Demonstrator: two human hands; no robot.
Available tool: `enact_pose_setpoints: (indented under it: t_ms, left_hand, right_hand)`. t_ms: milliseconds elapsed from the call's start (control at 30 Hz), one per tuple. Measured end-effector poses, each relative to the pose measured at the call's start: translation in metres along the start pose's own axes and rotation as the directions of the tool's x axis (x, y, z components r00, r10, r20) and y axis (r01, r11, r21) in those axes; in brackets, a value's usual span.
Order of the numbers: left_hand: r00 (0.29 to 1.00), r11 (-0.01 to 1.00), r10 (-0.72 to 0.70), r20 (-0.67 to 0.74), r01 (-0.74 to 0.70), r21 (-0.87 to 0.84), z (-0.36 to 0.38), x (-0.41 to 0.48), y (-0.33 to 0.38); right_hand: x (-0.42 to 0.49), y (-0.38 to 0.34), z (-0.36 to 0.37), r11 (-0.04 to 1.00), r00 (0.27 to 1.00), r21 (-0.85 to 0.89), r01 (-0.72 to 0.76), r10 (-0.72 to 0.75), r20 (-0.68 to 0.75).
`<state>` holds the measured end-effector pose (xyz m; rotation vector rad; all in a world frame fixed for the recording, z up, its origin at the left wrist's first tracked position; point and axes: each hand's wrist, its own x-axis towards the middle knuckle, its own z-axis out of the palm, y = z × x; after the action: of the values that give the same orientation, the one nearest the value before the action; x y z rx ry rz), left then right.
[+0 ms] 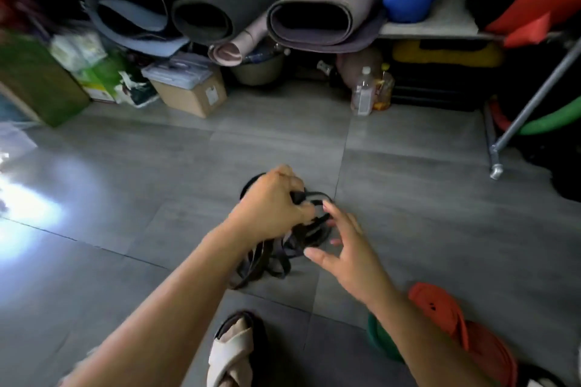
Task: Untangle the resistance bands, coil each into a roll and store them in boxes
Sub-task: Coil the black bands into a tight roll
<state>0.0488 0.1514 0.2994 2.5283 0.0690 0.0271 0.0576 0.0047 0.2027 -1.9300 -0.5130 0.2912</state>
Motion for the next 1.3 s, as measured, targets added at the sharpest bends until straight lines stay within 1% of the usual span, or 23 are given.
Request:
enact_pose_setpoints:
  t_ms: [100, 167, 200, 267, 333, 400, 433, 500, 567, 633, 667, 733, 800, 900, 933, 1000, 1100, 1133, 1167, 1200, 1233, 1267, 1300]
  left_hand:
    - [0.994, 0.992, 0.105, 0.006, -0.105, -0.071, -0.047, -0.038, 0.039]
    - [0.993, 0.967, 0.115, -0.040, -0.121, -0.223, -0.069, -0.063, 0.060]
    - [0.989, 0.938, 0.123, -0.079, -0.142, -0.316, -0.078, -0.076, 0.068]
    - [0.974, 0.838, 0.165, -0.157, -0.223, -0.499, -0.096, -0.095, 0.078]
    - [0.970, 0.718, 0.141, -0.200, -0.239, -0.654, -0.107, -0.109, 0.078]
    - [0.988, 0.662, 0.037, -0.149, -0.136, -0.737, -0.103, -0.115, 0.068]
    - [0.996, 0.659, -0.015, -0.087, -0.056, -0.750, -0.094, -0.117, 0.061]
    - [0.994, 0.586, -0.087, 0.062, 0.101, -0.804, -0.072, -0.120, 0.050]
    - [0.981, 0.488, -0.141, 0.137, 0.189, -0.852, -0.052, -0.119, 0.044]
    - [0.968, 0.432, -0.187, 0.165, 0.232, -0.872, -0.038, -0.115, 0.043]
    - [0.966, 0.422, -0.201, 0.163, 0.236, -0.875, -0.034, -0.111, 0.044]
    - [0.965, 0.385, -0.217, 0.149, 0.225, -0.895, -0.030, -0.104, 0.047]
    - [0.957, 0.318, -0.233, 0.172, 0.242, -0.916, -0.029, -0.097, 0.047]
    - [0.923, 0.361, -0.229, 0.308, 0.375, -0.854, -0.025, -0.091, 0.041]
    - [0.909, 0.334, -0.220, 0.354, 0.411, -0.848, -0.022, -0.089, 0.040]
    - [0.896, 0.185, -0.195, 0.399, 0.433, -0.882, -0.016, -0.086, 0.039]
    - [0.885, -0.033, -0.133, 0.447, 0.447, -0.894, -0.013, -0.084, 0.047]
    - [0.885, -0.072, -0.126, 0.449, 0.443, -0.893, -0.012, -0.084, 0.050]
    - [0.893, -0.062, -0.136, 0.430, 0.425, -0.903, -0.010, -0.083, 0.052]
    - [0.917, 0.051, -0.164, 0.364, 0.376, -0.925, -0.006, -0.083, 0.052]
    - [0.946, 0.284, -0.209, 0.246, 0.299, -0.911, -0.002, -0.081, 0.051]
    - [0.968, 0.559, -0.236, 0.084, 0.206, -0.803, 0.001, -0.080, 0.051]
    - [0.974, 0.745, -0.219, -0.066, 0.123, -0.656, 0.003, -0.078, 0.049]
  right_hand:
    - [0.002, -0.076, -0.008, 0.983, 0.986, 0.092, 0.161, -0.164, 0.029]
    - [-0.006, -0.117, -0.014, 0.961, 0.970, 0.151, 0.232, -0.239, 0.033]
    - [-0.012, -0.135, -0.019, 0.954, 0.968, 0.178, 0.240, -0.250, 0.033]
    - [-0.023, -0.160, -0.031, 0.931, 0.950, 0.205, 0.301, -0.311, 0.021]
    - [-0.034, -0.175, -0.044, 0.924, 0.937, 0.184, 0.334, -0.347, 0.042]
    - [-0.045, -0.176, -0.052, 0.946, 0.943, 0.130, 0.298, -0.313, 0.117]
    - [-0.051, -0.171, -0.054, 0.961, 0.949, 0.097, 0.260, -0.272, 0.159]
    - [-0.063, -0.150, -0.054, 0.982, 0.962, 0.079, 0.169, -0.182, 0.202]
    - [-0.072, -0.130, -0.050, 0.992, 0.969, 0.073, 0.101, -0.115, 0.220]
    - [-0.074, -0.115, -0.046, 0.997, 0.971, -0.002, 0.080, -0.077, 0.226]
    - [-0.074, -0.109, -0.045, 0.997, 0.976, -0.026, 0.073, -0.066, 0.205]
    - [-0.071, -0.103, -0.046, 0.997, 0.993, -0.007, 0.071, -0.070, 0.098]
    - [-0.069, -0.102, -0.052, 0.993, 0.993, -0.006, 0.119, -0.119, -0.003]
    - [-0.067, -0.101, -0.062, 0.975, 0.977, -0.075, 0.208, -0.211, -0.030]
    - [-0.065, -0.099, -0.064, 0.970, 0.974, -0.103, 0.221, -0.224, -0.019]
    - [-0.064, -0.098, -0.066, 0.982, 0.982, -0.033, 0.188, -0.189, -0.026]
    - [-0.062, -0.099, -0.067, 0.970, 0.986, 0.181, 0.164, -0.156, -0.055]
    - [-0.062, -0.099, -0.067, 0.960, 0.987, 0.230, 0.160, -0.150, -0.059]
    - [-0.061, -0.098, -0.067, 0.949, 0.990, 0.282, 0.139, -0.127, -0.059]
    - [-0.060, -0.098, -0.067, 0.941, 0.993, 0.318, 0.117, -0.102, -0.064]
    - [-0.059, -0.097, -0.067, 0.941, 0.993, 0.321, 0.106, -0.086, -0.077]
    - [-0.058, -0.096, -0.067, 0.952, 0.993, 0.288, 0.101, -0.077, -0.094]
    - [-0.057, -0.095, -0.068, 0.965, 0.992, 0.246, 0.095, -0.069, -0.109]
